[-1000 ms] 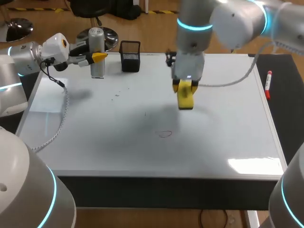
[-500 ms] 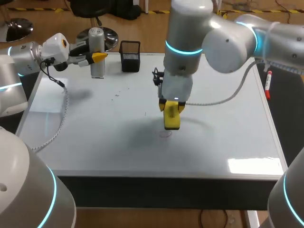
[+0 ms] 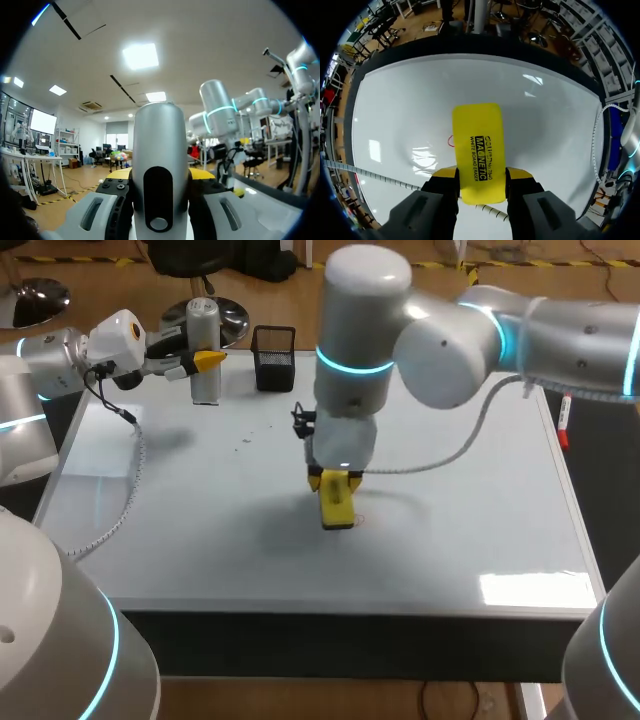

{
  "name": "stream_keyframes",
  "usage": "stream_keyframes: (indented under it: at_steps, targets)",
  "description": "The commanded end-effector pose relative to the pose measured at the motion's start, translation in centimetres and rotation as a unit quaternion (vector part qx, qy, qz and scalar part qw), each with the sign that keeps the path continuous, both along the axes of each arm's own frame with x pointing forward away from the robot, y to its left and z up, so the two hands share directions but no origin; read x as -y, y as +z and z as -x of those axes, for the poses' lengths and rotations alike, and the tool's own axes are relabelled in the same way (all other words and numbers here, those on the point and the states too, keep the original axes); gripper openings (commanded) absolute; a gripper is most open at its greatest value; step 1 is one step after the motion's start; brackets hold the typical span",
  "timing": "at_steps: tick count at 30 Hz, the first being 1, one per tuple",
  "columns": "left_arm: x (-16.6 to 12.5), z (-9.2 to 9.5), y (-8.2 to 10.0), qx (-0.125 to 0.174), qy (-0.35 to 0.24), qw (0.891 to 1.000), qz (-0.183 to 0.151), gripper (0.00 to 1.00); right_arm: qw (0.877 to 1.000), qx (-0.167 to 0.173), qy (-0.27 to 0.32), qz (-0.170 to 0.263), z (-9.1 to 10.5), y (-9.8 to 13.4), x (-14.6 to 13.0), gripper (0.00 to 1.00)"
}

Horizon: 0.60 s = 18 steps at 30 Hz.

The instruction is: Pick up the inspection probe, press it on each red-marked spot on the whiteboard one by one, put down the probe, pick up the eraser, and wipe off all the red marks.

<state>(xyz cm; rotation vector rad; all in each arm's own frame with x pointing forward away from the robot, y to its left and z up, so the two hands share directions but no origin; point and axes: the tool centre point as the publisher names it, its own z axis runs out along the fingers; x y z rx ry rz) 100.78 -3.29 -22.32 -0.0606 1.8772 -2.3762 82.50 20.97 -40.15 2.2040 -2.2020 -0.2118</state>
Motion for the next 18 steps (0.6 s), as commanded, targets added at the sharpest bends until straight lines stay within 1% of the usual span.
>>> stream_keyframes:
  at_steps: [1, 7, 9, 18]
  targets:
    - [0.0, 0.0, 0.1, 0.000, 0.000, 1.000, 0.000, 0.00, 1.000, -0.001, 0.002, 0.011, -0.5, -1.3, -1.7, 0.00]
    - [0.0, 0.0, 0.1, 0.000, 0.000, 1.000, 0.000, 0.00, 1.000, 0.010, -0.004, 0.011, -0.2, -2.0, -1.8, 0.00]
    - [0.0, 0.0, 0.1, 0.000, 0.000, 1.000, 0.000, 0.00, 1.000, 0.017, -0.005, 0.016, 0.0, -2.0, -1.8, 0.00]
    - [0.0, 0.0, 0.1, 0.000, 0.000, 1.000, 0.000, 0.00, 0.999, 0.028, -0.016, 0.017, 1.0, -2.2, -1.5, 0.00]
